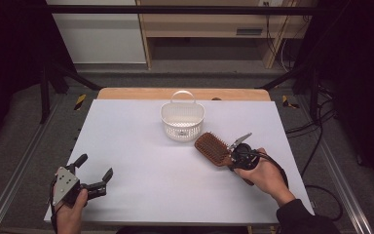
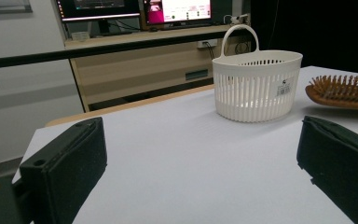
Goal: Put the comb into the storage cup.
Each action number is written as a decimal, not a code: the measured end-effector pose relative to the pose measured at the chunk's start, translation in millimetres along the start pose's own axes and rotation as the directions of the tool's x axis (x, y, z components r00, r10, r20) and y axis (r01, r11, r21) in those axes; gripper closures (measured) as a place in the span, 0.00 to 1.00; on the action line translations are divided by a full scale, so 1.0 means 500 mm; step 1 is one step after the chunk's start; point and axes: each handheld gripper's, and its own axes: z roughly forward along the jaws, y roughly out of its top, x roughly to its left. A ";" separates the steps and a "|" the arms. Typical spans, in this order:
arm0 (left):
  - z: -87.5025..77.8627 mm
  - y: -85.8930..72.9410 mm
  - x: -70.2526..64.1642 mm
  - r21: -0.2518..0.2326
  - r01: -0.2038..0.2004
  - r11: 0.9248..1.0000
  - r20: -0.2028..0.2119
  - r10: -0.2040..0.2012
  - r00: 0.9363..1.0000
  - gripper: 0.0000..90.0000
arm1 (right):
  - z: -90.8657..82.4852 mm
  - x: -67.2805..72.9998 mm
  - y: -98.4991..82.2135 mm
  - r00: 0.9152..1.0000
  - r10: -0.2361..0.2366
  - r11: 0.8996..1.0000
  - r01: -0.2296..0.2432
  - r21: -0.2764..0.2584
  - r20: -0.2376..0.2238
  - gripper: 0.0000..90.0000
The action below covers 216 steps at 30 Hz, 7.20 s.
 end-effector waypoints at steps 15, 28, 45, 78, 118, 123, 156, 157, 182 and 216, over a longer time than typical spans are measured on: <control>0.042 0.048 -0.058 0.004 0.015 1.000 0.128 -0.016 0.992 0.01 | -0.066 0.033 -0.026 1.000 0.023 0.925 -0.028 -0.379 -0.019 0.81; 0.144 0.171 -0.156 0.042 -0.012 0.999 0.299 -0.001 0.954 0.02 | -0.065 0.065 0.007 0.999 0.029 0.812 -0.042 -0.582 -0.030 0.81; 0.249 0.270 -0.220 0.045 0.021 0.999 0.402 -0.037 0.915 0.04 | -0.049 0.116 0.045 1.000 0.002 0.703 -0.006 -0.711 -0.007 0.81; 0.343 0.322 -0.206 0.106 0.122 0.987 0.401 -0.155 0.903 0.05 | -0.032 0.176 0.114 0.999 -0.021 0.614 0.052 -0.788 0.049 0.81; 0.303 0.318 -0.187 0.165 0.312 0.936 0.391 -0.353 0.850 0.54 | -0.025 0.212 0.118 0.998 -0.040 0.622 0.069 -0.780 0.057 0.81; 0.300 0.317 -0.186 0.160 0.319 0.934 0.395 -0.356 0.847 0.56 | -0.022 0.214 0.122 0.998 -0.043 0.628 0.067 -0.775 0.050 0.81; 0.307 0.323 -0.181 0.157 0.315 0.936 0.395 -0.352 0.849 0.58 | -0.015 0.208 0.126 0.997 -0.071 0.654 0.054 -0.754 0.010 0.64; 0.307 0.324 -0.179 0.153 0.311 0.938 0.391 -0.347 0.853 0.58 | -0.018 0.209 0.124 0.997 -0.070 0.654 0.057 -0.754 0.015 0.61; 0.327 0.410 -0.136 0.047 0.319 0.947 0.326 -0.316 0.891 0.58 | -0.037 0.060 -0.139 0.982 0.172 0.659 -0.061 -0.750 0.072 0.05; 0.433 0.442 -0.090 0.001 0.313 0.950 0.230 -0.304 0.924 0.57 | -0.035 0.052 -0.164 0.980 0.178 0.631 -0.042 -0.775 0.092 0.05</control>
